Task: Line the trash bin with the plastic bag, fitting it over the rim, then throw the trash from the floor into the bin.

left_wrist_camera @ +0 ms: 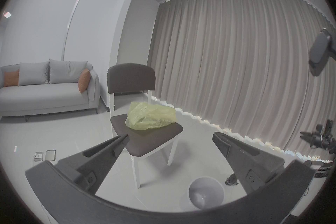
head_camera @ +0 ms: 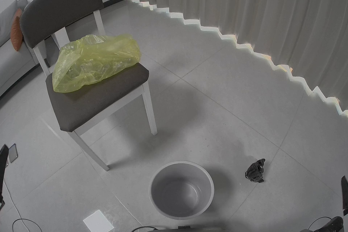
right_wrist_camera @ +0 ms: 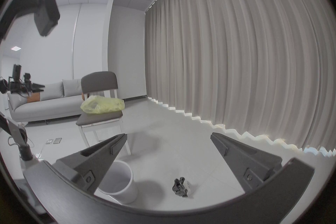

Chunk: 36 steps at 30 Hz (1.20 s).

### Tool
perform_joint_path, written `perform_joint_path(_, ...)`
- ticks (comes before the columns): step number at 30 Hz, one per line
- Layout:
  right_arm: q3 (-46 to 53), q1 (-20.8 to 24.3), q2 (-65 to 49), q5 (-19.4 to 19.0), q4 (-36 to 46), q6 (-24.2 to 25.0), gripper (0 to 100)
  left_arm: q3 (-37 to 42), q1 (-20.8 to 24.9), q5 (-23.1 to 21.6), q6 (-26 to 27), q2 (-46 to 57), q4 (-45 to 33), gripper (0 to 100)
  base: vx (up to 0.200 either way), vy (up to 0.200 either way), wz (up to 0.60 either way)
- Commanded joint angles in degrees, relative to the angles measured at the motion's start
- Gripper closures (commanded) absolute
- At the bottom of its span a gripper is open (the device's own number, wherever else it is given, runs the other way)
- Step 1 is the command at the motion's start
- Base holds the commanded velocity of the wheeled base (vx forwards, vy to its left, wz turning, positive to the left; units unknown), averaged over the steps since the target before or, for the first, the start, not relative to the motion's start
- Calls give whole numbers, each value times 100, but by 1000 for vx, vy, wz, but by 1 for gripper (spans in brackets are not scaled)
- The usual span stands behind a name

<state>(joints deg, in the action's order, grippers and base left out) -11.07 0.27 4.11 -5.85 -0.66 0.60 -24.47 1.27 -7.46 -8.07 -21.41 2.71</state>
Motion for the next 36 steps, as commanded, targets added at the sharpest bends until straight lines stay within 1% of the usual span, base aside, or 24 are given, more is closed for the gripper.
perform_joint_path(1,-2567,8,2982,-311,672,11,0,-1306,-39,140,376,-3168,2,0,0,0,0)
perform_joint_path(5,-2918,8,4098,-276,435,37,0,-1781,-21,878,745,-4135,37,0,0,0,0)
perform_joint_path(6,-2839,0,4300,-267,259,55,0,-1992,-21,1229,825,-4627,37,0,0,0,0)
perform_joint_path(8,-2751,-9,4326,-276,163,46,0,-2106,-13,1388,842,-4882,37,0,0,0,0)
perform_joint_path(9,-2725,8,4353,-259,83,46,0,-2229,-13,1537,842,-5137,37,0,0,0,0)
perform_joint_path(10,-2725,8,4353,-259,83,46,0,-2229,-13,1537,842,-5137,37,0,0,0,0)
perform_joint_path(11,-2637,-53,4370,-223,31,2,0,-2475,-13,1722,851,-5585,46,0,0,0,0)
perform_joint_path(14,-2628,-53,4388,-92,48,37,0,-2871,-13,1897,851,-6165,37,0,0,0,0)
perform_joint_path(18,-2620,-62,4414,-30,48,46,0,-3257,-13,2205,851,-6710,37,0,0,0,0)
perform_joint_path(20,-2611,-53,4414,-39,66,37,0,-3583,-21,2469,851,-7088,37,0,0,0,0)
perform_joint_path(25,-2611,-53,4450,-39,39,37,0,-3943,-48,2601,860,-7369,19,0,0,0,0)
perform_joint_path(34,-2593,-53,4467,-56,57,28,0,-4286,-162,2636,895,-7756,28,0,0,0,0)
perform_joint_path(36,-2593,-44,4476,-65,57,28,0,-4391,-285,2680,895,-7870,37,0,0,0,0)
